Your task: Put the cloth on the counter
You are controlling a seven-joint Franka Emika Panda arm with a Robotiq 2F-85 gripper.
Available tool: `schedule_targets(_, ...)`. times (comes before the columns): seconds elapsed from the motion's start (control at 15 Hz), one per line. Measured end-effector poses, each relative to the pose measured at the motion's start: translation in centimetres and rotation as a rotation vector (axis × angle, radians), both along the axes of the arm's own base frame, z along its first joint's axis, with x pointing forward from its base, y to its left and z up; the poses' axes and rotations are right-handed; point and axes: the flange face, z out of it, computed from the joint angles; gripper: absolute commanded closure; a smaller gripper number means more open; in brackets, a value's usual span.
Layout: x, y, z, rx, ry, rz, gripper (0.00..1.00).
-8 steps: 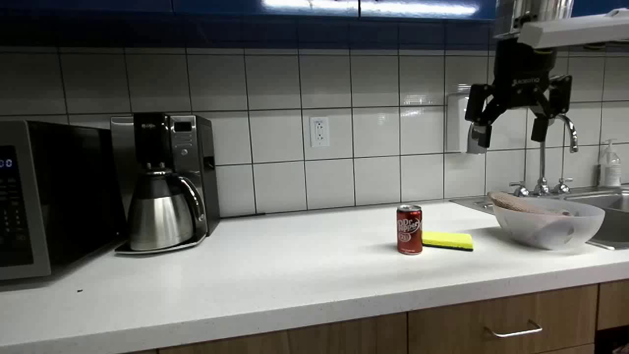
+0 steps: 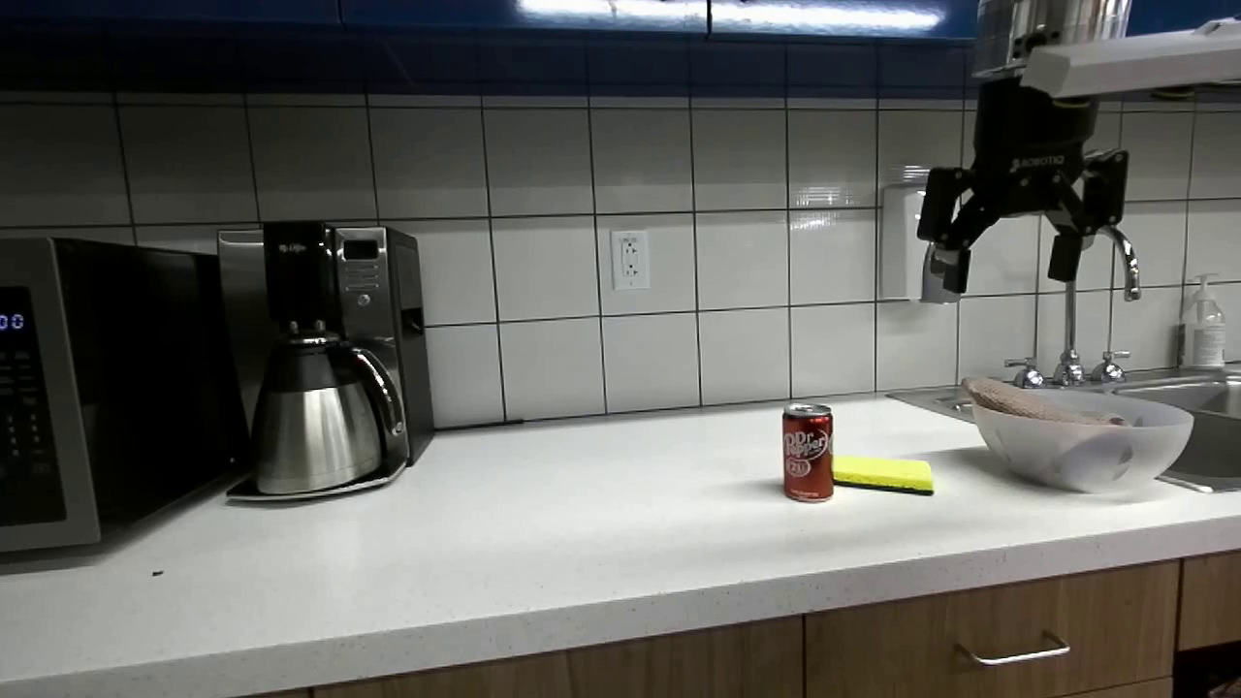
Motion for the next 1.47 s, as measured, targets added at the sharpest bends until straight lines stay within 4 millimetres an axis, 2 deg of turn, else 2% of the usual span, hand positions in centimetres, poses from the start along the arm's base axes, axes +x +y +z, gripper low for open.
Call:
schedule_targets(0.6, 0.2, 0.0, -0.3, 0.001, 0.005, 0.001, 0.0)
schedule_targets(0.87, 1.2, -0.4, -1.2, -0.011, -0.031, 0.013, 0.0)
schedule_targets(1.07, 2.1, -2.5, -2.1, -0.023, -0.049, 0.016, 0.0)
schedule_targets(1.47, 3.3, -9.7, -4.1, -0.032, -0.054, 0.019, 0.0)
